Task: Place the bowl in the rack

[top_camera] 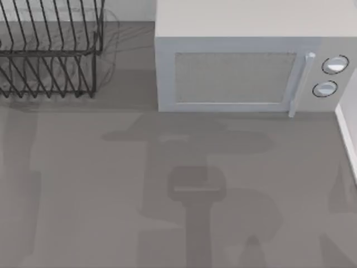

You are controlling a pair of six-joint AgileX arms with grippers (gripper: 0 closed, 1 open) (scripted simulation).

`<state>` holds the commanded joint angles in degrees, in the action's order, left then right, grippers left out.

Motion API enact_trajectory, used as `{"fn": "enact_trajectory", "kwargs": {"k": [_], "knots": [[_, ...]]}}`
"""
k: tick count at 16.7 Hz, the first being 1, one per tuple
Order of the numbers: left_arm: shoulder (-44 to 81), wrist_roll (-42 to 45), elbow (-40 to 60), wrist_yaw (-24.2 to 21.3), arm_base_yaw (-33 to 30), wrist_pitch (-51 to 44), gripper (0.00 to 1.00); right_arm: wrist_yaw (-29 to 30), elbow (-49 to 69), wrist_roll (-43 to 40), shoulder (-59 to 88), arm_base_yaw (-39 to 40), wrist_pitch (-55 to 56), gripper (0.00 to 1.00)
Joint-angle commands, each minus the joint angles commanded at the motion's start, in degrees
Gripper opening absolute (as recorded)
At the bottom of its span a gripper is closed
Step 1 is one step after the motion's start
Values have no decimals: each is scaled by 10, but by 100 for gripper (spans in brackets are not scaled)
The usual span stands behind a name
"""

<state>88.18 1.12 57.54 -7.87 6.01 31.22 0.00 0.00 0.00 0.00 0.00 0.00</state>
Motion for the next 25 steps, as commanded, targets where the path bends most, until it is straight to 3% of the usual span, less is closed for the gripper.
{"fn": "enact_trajectory", "kwargs": {"k": [5,11,24,25], "knots": [[111,-2,-40,16,-19,147,0,0,0,0,0,0,0,100],[124,-2,-46,18,-22,164,0,0,0,0,0,0,0,100],[124,-2,-46,18,-22,164,98,0,0,0,0,0,0,100],[124,-2,-46,18,-22,164,100,0,0,0,0,0,0,100]]}}
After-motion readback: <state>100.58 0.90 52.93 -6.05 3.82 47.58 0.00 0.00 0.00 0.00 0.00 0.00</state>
